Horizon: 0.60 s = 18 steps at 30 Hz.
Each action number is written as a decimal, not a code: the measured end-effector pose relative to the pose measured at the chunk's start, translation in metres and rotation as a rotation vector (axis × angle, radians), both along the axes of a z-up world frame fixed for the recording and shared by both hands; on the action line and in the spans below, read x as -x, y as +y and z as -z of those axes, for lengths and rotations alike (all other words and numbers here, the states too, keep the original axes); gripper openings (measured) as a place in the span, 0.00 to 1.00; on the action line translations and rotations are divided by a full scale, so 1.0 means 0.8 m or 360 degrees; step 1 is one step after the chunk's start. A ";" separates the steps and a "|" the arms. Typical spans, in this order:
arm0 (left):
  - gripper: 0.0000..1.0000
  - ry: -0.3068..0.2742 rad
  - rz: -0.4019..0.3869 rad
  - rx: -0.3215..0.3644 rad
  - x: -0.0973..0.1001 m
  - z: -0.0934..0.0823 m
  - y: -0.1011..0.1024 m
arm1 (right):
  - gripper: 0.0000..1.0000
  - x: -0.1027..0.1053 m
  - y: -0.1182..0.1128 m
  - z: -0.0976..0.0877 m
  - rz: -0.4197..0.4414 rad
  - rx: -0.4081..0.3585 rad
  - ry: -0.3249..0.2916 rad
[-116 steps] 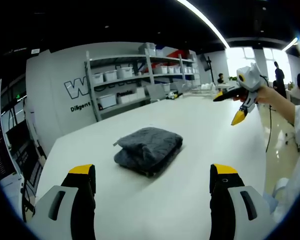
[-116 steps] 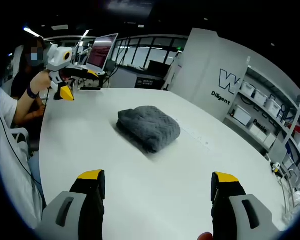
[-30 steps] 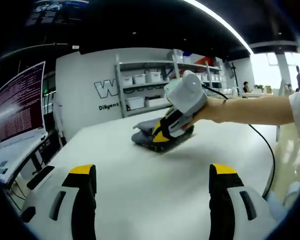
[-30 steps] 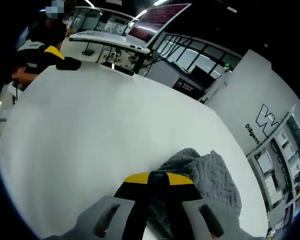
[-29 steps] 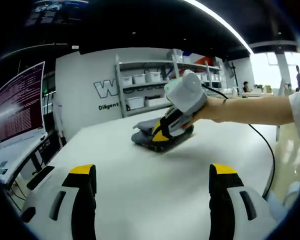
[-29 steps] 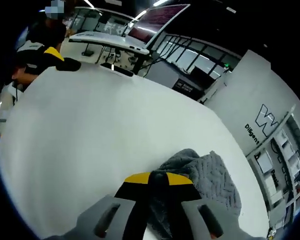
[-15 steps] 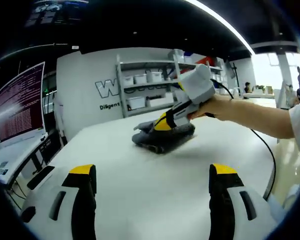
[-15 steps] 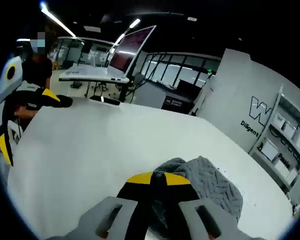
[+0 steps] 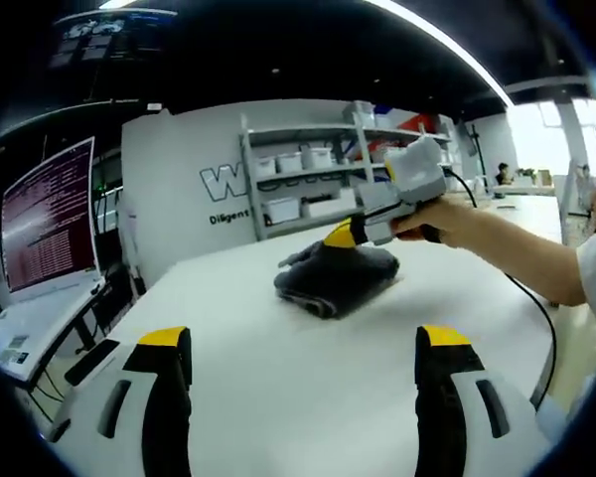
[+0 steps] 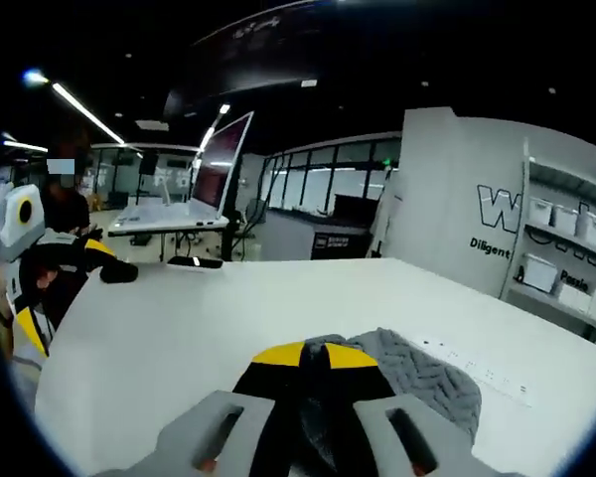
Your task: Open the folded towel by lifting each exposed corner and separating the folded layers until the towel lies flat within the target outline without major curled edges
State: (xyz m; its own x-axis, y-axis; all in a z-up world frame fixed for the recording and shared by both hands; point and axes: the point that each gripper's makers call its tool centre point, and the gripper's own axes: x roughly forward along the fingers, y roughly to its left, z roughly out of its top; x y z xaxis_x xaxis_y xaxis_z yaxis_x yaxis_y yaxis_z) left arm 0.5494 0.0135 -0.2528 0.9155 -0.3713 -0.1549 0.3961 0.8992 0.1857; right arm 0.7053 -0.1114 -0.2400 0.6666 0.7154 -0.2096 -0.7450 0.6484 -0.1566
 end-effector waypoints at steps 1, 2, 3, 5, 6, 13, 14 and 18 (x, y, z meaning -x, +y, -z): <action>0.91 -0.0005 -0.0008 -0.0001 0.000 -0.002 0.000 | 0.01 0.000 -0.002 -0.002 0.0001 -0.0004 0.0001; 0.91 -0.0012 -0.0013 0.0004 0.001 -0.004 0.001 | 0.01 -0.001 -0.003 -0.003 0.0000 -0.0006 0.0001; 0.91 -0.0021 -0.0019 0.0011 0.001 -0.006 0.000 | 0.01 -0.001 -0.006 -0.005 -0.0002 -0.0016 0.0003; 0.91 -0.0029 -0.0028 0.0007 0.001 -0.008 0.000 | 0.01 0.000 -0.012 -0.009 0.0009 -0.0055 0.0009; 0.91 -0.0029 -0.0032 0.0002 0.001 -0.008 0.000 | 0.01 0.000 -0.013 -0.009 0.0010 -0.0059 0.0008; 0.91 -0.0048 -0.0040 -0.0009 -0.001 -0.014 -0.005 | 0.01 -0.003 -0.044 -0.019 0.0113 -0.0196 -0.0010; 0.91 -0.0050 -0.0041 -0.0009 -0.001 -0.015 -0.006 | 0.01 -0.004 -0.048 -0.020 0.0125 -0.0213 -0.0009; 0.91 -0.0054 -0.0046 -0.0009 -0.003 -0.016 -0.007 | 0.01 -0.010 -0.068 -0.027 0.0185 -0.0287 -0.0022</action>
State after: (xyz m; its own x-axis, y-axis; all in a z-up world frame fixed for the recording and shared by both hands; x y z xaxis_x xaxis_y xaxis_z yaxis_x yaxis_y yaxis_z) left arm 0.5516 0.0076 -0.2400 0.9307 -0.3435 -0.1259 0.3632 0.9092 0.2038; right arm 0.7133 -0.1659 -0.2184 0.7488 0.6584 -0.0756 -0.6621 0.7484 -0.0401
